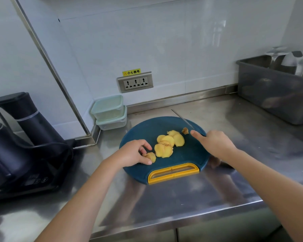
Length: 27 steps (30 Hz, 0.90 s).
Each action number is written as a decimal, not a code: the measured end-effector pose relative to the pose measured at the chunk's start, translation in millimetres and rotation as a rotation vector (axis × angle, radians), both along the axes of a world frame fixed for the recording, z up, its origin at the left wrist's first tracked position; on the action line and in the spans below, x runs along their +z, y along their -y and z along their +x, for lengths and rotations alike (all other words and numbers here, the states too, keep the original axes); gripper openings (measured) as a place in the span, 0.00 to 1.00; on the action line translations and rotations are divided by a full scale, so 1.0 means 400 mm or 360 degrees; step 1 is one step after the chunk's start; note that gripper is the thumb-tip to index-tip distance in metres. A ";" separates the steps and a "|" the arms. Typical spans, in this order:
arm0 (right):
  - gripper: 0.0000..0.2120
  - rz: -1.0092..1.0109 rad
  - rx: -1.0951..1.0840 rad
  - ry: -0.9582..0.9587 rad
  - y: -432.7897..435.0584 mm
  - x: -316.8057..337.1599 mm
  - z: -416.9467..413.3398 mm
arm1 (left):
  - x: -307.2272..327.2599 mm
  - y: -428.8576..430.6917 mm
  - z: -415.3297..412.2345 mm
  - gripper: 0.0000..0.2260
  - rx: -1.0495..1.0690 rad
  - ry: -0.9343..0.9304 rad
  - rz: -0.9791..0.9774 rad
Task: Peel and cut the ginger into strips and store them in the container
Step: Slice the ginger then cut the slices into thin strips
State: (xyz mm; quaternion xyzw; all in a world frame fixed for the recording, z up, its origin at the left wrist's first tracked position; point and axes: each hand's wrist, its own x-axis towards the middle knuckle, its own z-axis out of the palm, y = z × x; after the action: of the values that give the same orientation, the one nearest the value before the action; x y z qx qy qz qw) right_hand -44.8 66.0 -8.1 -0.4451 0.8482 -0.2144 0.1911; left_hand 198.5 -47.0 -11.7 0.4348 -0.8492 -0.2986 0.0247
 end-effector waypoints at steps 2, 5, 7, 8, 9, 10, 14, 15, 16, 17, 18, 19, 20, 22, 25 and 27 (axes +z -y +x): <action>0.30 0.0001 0.0037 -0.0011 0.003 -0.008 0.001 | 0.002 0.001 0.000 0.15 -0.0037 0.0028 -0.0020; 0.33 0.0009 0.0111 -0.0037 0.003 -0.021 0.003 | 0.007 0.004 0.000 0.14 -0.0047 0.0024 -0.0044; 0.35 0.0000 0.0142 -0.0052 0.001 -0.028 0.004 | 0.008 0.002 0.002 0.14 -0.0039 0.0015 -0.0042; 0.36 -0.0010 0.0142 -0.0050 0.000 -0.030 0.004 | 0.008 0.001 0.003 0.13 -0.0035 0.0004 -0.0035; 0.35 -0.0021 0.0134 -0.0049 0.000 -0.032 0.004 | 0.009 0.001 0.004 0.13 -0.0030 -0.0013 -0.0030; 0.35 -0.0032 0.0122 -0.0054 0.000 -0.033 0.003 | 0.011 0.002 0.005 0.13 -0.0023 -0.0033 -0.0033; 0.33 -0.0053 0.0069 -0.0033 0.006 -0.036 -0.003 | 0.048 0.011 -0.004 0.12 -0.0071 -0.0029 -0.0096; 0.33 -0.0053 0.0053 -0.0006 0.008 -0.037 -0.005 | 0.060 0.011 -0.013 0.12 -0.0120 0.0010 -0.0106; 0.33 -0.0056 0.0034 0.0024 0.009 -0.037 -0.007 | 0.071 0.009 -0.025 0.12 -0.0172 0.0054 -0.0120; 0.33 -0.0061 0.0014 0.0056 0.010 -0.036 -0.009 | 0.079 0.006 -0.038 0.12 -0.0221 0.0097 -0.0141; 0.32 -0.0069 -0.0007 0.0089 0.011 -0.035 -0.011 | 0.085 0.003 -0.052 0.12 -0.0267 0.0132 -0.0166; 0.32 -0.0079 -0.0025 0.0119 0.012 -0.032 -0.013 | 0.088 0.000 -0.065 0.12 -0.0308 0.0159 -0.0193; 0.32 -0.0090 -0.0043 0.0145 0.014 -0.029 -0.016 | 0.088 -0.001 -0.077 0.13 -0.0339 0.0178 -0.0217; 0.31 -0.0109 -0.0074 0.0188 0.015 -0.026 -0.019 | 0.084 0.000 -0.093 0.13 -0.0366 0.0195 -0.0259; 0.32 -0.0110 -0.0072 0.0200 0.016 -0.030 -0.019 | 0.078 0.008 -0.099 0.15 -0.0344 0.0161 -0.0282; 0.32 -0.0084 -0.0065 0.0191 0.016 -0.033 -0.018 | 0.072 0.014 -0.100 0.20 -0.0335 0.0131 -0.0309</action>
State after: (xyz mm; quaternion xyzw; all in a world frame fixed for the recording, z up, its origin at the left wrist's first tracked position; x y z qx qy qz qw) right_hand -52.0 59.5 -21.2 -0.4189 0.8382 -0.2668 0.2255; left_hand 158.6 -52.4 17.1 0.3509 -0.9152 -0.1979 0.0004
